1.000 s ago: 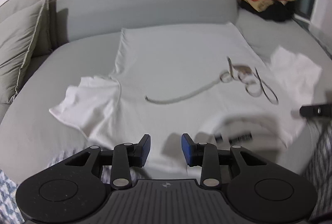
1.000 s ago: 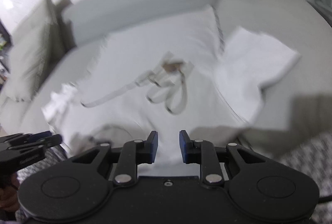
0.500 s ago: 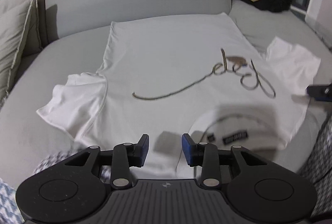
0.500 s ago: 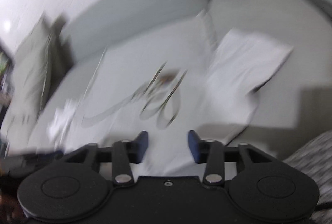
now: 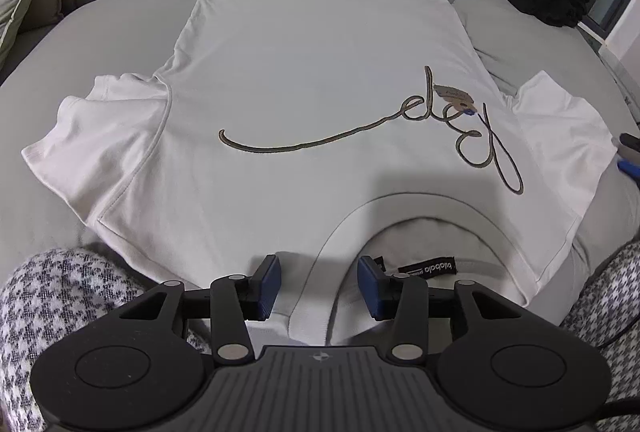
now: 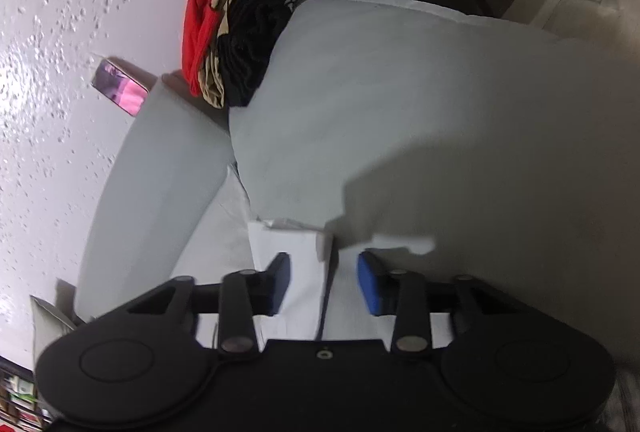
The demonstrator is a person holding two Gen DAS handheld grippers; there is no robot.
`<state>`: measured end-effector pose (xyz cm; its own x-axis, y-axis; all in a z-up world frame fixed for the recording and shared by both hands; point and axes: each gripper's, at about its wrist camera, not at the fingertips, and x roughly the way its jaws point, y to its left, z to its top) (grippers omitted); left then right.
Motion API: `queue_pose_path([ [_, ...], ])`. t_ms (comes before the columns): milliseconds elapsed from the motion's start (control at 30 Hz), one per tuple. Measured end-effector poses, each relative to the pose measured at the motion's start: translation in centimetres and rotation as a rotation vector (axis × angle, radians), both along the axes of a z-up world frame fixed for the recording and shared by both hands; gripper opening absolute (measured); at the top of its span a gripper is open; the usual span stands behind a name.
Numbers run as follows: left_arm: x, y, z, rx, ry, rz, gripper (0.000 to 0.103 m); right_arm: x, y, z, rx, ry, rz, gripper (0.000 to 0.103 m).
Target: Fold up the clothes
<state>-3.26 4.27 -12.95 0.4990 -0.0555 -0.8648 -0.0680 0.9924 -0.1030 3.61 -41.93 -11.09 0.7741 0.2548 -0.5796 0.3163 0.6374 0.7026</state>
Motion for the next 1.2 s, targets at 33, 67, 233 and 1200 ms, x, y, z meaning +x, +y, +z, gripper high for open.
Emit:
queue_pose_path([
  [33,-0.1,0.0,0.0,0.003,0.001,0.0,0.042,0.3,-0.1,-0.3,0.005,-0.01,0.0,0.028],
  [67,0.0,0.0,0.0,0.002,0.003,0.002,0.042,0.6,-0.2,-0.6,0.008,-0.019,0.001,0.028],
  [233,0.1,0.2,0.0,-0.008,0.002,0.007,0.042,2.4,0.7,-0.2,-0.076,-0.016,0.062,0.014],
  [1200,-1.0,1.0,0.5,-0.029,-0.038,0.012,0.043,-1.8,22.5,3.2,-0.746,-0.115,0.766,0.026],
])
